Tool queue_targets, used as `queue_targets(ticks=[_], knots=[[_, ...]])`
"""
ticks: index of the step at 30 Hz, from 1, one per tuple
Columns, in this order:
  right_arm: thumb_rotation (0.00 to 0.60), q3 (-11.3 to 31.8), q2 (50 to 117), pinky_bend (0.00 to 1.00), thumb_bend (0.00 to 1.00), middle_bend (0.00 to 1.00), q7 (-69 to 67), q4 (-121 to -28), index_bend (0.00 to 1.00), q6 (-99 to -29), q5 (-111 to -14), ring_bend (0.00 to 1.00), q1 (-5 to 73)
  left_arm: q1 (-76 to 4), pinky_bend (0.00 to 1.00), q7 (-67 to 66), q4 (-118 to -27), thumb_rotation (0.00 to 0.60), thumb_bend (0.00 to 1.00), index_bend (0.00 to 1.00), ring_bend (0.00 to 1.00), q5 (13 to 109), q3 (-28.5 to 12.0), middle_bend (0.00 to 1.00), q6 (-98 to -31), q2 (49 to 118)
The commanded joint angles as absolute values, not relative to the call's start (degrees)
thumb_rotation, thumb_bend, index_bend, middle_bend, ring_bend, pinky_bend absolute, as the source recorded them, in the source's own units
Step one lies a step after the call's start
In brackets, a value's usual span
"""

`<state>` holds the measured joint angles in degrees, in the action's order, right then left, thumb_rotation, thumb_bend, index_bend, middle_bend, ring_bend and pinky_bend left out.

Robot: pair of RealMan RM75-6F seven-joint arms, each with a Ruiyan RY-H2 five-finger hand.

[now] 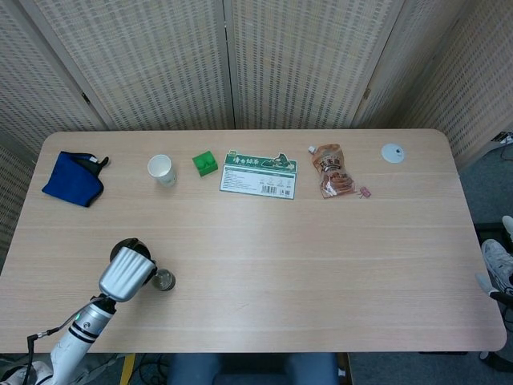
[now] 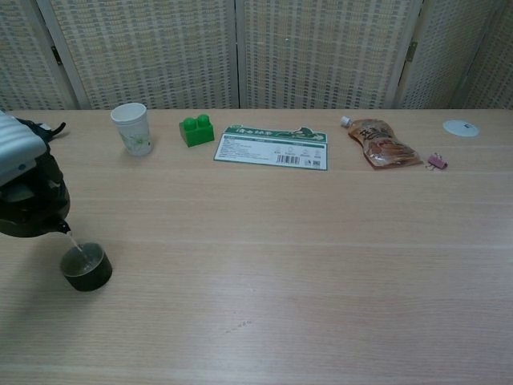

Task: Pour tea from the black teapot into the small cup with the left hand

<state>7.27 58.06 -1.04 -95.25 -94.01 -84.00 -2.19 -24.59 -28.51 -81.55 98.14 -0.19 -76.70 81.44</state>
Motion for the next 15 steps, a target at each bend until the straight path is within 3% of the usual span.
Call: queue_targets(ticks=[1,15], knots=[[0.6,7.25,58.06,0.0,0.14,0.08,-0.98,-95.25,0.07,-94.0,-84.04,0.0,-2.19,-24.6,0.47,-28.59,-81.3,0.6,0.39,1.0,1.0,98.33,-0.13,1.0,-76.78,81.47],[0.6,7.29,58.05,0.0,0.14,0.08,-0.75,-95.44,0.07,-93.97,-84.13,0.0,-2.11,-24.53,0.47,-28.46,-80.25,0.6,0.39,1.0,1.0,98.52,-0.05,1.0,-76.92,81.57]])
